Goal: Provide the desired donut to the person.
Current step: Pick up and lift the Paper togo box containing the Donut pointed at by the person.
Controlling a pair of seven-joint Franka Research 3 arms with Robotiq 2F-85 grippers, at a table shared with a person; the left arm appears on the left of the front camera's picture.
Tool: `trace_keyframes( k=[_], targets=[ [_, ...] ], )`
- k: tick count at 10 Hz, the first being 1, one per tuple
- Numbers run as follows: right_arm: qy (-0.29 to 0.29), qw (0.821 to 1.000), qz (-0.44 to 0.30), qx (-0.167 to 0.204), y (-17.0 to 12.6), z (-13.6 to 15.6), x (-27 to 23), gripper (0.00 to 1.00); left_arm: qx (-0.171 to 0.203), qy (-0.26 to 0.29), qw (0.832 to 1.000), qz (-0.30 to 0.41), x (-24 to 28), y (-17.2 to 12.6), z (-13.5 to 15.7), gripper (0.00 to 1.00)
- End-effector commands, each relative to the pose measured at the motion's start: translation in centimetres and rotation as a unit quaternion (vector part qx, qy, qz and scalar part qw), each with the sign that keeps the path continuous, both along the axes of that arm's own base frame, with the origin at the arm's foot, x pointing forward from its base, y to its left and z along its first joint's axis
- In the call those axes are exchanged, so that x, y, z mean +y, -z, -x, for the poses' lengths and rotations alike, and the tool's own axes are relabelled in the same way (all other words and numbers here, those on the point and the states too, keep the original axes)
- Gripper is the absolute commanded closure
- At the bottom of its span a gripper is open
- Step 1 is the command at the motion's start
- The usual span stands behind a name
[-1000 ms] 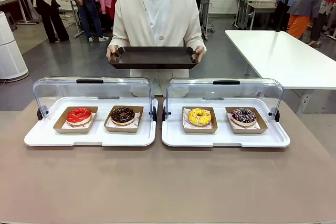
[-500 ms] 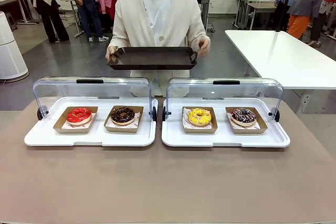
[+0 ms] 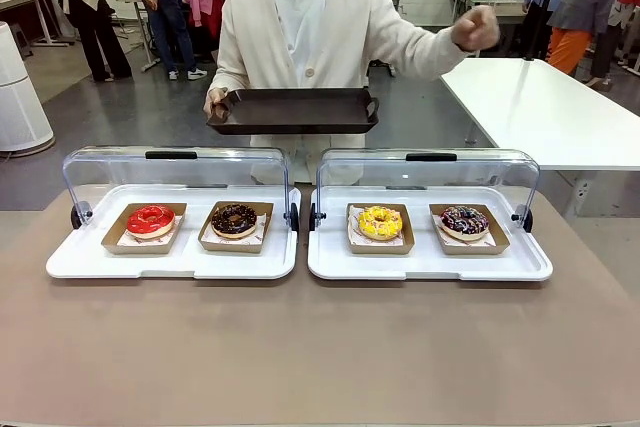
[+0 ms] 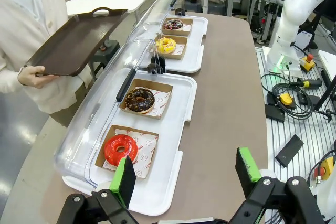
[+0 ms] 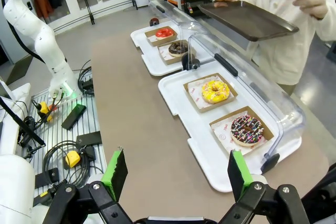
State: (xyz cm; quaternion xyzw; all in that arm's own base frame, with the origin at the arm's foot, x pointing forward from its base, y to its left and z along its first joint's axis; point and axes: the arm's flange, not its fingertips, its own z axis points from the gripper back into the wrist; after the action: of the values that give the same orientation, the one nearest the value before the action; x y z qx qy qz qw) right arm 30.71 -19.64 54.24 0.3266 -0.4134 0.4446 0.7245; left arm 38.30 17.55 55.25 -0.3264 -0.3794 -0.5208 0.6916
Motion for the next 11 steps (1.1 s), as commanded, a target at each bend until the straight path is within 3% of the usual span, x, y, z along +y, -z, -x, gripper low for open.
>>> trace_keyframes(
  k=[1,11],
  targets=[
    [-0.005,1.0,-0.006,-0.007,-0.06,-0.09,0.01,0.0,-0.001,0.005,1.0,0.0,0.07,-0.08,0.1,0.0],
    [-0.005,1.0,-0.006,-0.007,-0.06,-0.09,0.01,0.0,-0.001,0.005,1.0,0.0,0.07,-0.08,0.1,0.0]
  ],
)
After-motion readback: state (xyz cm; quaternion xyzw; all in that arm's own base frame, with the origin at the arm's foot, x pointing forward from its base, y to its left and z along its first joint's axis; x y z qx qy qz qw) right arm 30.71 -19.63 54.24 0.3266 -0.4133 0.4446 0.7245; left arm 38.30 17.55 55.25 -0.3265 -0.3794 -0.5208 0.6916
